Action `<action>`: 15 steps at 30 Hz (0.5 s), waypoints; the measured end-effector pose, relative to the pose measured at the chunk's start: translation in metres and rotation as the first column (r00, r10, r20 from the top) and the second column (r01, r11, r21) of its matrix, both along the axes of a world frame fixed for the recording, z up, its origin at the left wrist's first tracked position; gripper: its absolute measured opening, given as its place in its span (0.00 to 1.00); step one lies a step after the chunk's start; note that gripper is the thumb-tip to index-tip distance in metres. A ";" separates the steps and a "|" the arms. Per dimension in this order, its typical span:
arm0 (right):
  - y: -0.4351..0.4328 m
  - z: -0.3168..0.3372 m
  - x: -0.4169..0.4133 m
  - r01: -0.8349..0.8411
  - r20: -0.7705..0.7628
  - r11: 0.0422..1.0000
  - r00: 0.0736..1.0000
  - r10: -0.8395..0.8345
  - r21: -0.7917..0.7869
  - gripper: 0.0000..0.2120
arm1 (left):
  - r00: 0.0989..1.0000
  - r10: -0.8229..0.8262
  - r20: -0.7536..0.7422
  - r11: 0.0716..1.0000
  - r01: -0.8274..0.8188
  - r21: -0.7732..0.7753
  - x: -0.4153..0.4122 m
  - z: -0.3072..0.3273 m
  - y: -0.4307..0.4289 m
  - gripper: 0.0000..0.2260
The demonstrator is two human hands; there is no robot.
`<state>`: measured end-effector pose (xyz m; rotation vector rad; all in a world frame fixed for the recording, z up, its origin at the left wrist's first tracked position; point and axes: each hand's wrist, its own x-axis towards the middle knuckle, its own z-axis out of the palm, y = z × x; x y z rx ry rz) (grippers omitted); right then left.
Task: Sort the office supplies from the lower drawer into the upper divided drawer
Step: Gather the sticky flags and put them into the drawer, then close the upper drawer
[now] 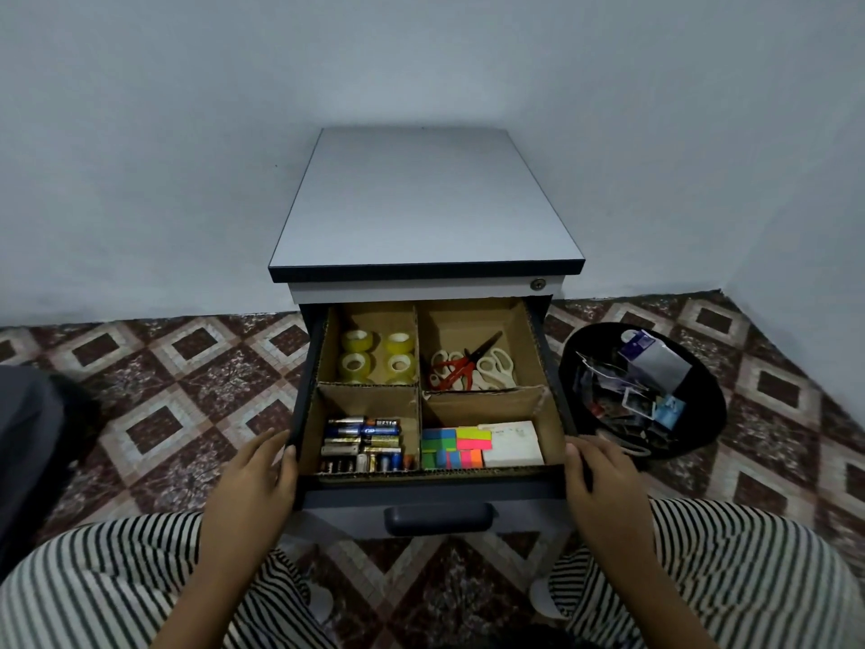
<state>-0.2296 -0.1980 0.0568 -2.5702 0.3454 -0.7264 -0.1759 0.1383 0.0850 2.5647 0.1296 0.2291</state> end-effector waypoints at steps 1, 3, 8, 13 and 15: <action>0.002 -0.002 0.000 0.010 0.009 1.000 1.000 -0.009 -0.022 0.20 | 1.000 0.013 0.000 1.000 -0.013 0.000 -0.001 0.000 -0.002 0.13; 0.005 -0.003 0.002 0.054 0.036 0.997 0.998 -0.052 -0.055 0.22 | 0.999 0.019 0.027 1.000 -0.020 0.007 -0.001 0.000 -0.004 0.12; 0.007 -0.003 0.009 0.135 0.079 0.985 0.989 -0.127 -0.104 0.20 | 0.996 0.063 0.057 0.998 -0.063 0.007 0.003 -0.003 -0.005 0.10; 0.004 -0.003 0.014 0.173 0.111 0.975 0.981 -0.159 -0.138 0.20 | 0.993 0.084 0.084 0.996 -0.086 0.015 0.004 -0.002 -0.009 0.09; 0.003 -0.003 0.017 0.183 0.120 0.972 0.979 -0.166 -0.147 0.20 | 0.991 0.095 0.094 0.995 -0.098 0.024 0.004 -0.002 -0.011 0.08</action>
